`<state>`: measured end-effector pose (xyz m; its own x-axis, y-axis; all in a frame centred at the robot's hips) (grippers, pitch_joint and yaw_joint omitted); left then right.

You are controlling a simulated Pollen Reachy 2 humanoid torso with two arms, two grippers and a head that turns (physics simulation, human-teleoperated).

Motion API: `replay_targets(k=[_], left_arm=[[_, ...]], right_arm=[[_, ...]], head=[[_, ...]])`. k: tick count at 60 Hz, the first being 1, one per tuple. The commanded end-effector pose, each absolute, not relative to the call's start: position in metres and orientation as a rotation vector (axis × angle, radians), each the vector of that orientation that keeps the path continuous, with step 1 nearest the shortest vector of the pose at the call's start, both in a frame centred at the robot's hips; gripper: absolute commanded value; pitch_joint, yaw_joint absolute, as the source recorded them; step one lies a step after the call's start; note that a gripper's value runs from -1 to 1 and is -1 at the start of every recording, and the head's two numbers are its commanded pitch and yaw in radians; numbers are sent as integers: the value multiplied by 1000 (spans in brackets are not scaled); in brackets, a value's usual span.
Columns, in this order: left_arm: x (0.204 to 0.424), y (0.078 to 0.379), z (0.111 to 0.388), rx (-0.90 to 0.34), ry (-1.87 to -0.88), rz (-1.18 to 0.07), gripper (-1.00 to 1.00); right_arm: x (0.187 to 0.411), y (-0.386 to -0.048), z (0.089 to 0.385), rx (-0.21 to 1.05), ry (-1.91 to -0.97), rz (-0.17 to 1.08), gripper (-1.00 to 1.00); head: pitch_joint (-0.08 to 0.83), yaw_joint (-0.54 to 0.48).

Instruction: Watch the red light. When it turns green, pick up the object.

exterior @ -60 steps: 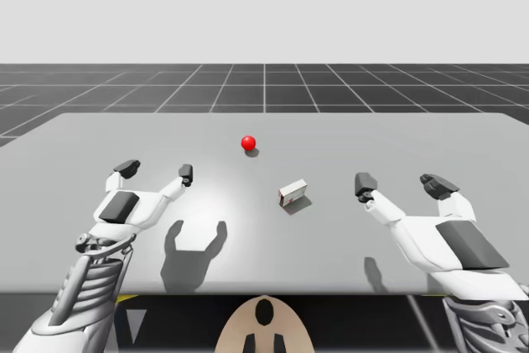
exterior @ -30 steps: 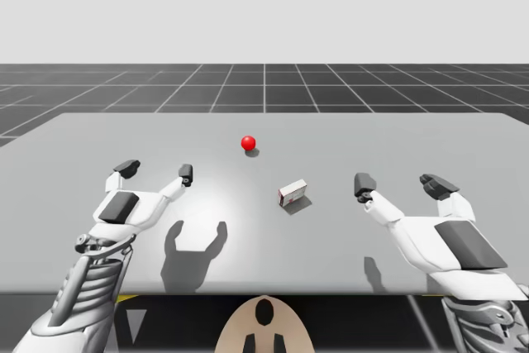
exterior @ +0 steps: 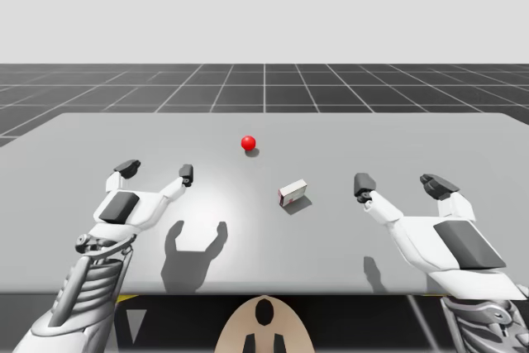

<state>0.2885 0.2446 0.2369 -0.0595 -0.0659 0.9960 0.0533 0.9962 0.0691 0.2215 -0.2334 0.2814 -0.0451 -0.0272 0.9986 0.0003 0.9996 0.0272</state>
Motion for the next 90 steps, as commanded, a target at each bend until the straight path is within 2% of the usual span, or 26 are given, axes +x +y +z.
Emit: replay_targets(k=[1, 19, 30, 43, 51, 62, 65, 68, 70, 72, 75, 83, 90], left_arm=[[288, 244, 237, 10, -1627, -98, -1000], [288, 244, 237, 10, -1627, -101, -1000], [288, 244, 237, 10, -1626, -102, -1000], [288, 245, 237, 7, -1625, -104, -1000], [288, 245, 237, 4, -1623, -104, -1000], [289, 244, 237, 1, -1619, -105, -1000], [289, 245, 237, 1, -1618, -103, -1000], [289, 245, 237, 2, -1617, -101, -1000], [289, 245, 237, 2, -1616, -100, -1000], [289, 245, 237, 2, -1616, -99, -1000], [289, 245, 237, 2, -1616, -99, -1000], [289, 245, 236, 6, -1615, -97, -1000], [289, 244, 236, 11, -1611, -98, -1000]], right_arm=[[221, -232, 280, 27, -1614, -34, -1000], [222, -232, 280, 20, -1613, -30, -1000], [222, -232, 279, 18, -1611, -31, -1000], [224, -231, 276, 16, -1602, -30, -1000], [225, -230, 277, 2, -1605, -34, -1000], [232, -228, 274, 74, -1555, -46, -1000], [234, -222, 272, 124, -1531, -13, -1000], [232, -210, 268, 122, -1539, 42, -1000], [232, -202, 266, 138, -1568, 36, -1000], [230, -197, 265, 152, -1563, 65, -1000], [230, -190, 263, 223, -1556, 33, -1000], [234, -175, 248, 372, -1526, 177, -1000], [239, -161, 225, 419, -1503, 308, -1000]], head=[[437, 91], [443, 88], [516, 33], [604, -87], [630, -86], [648, -91], [646, -95], [645, -98], [647, -99], [648, -100], [648, -101], [650, -103], [651, -106]])
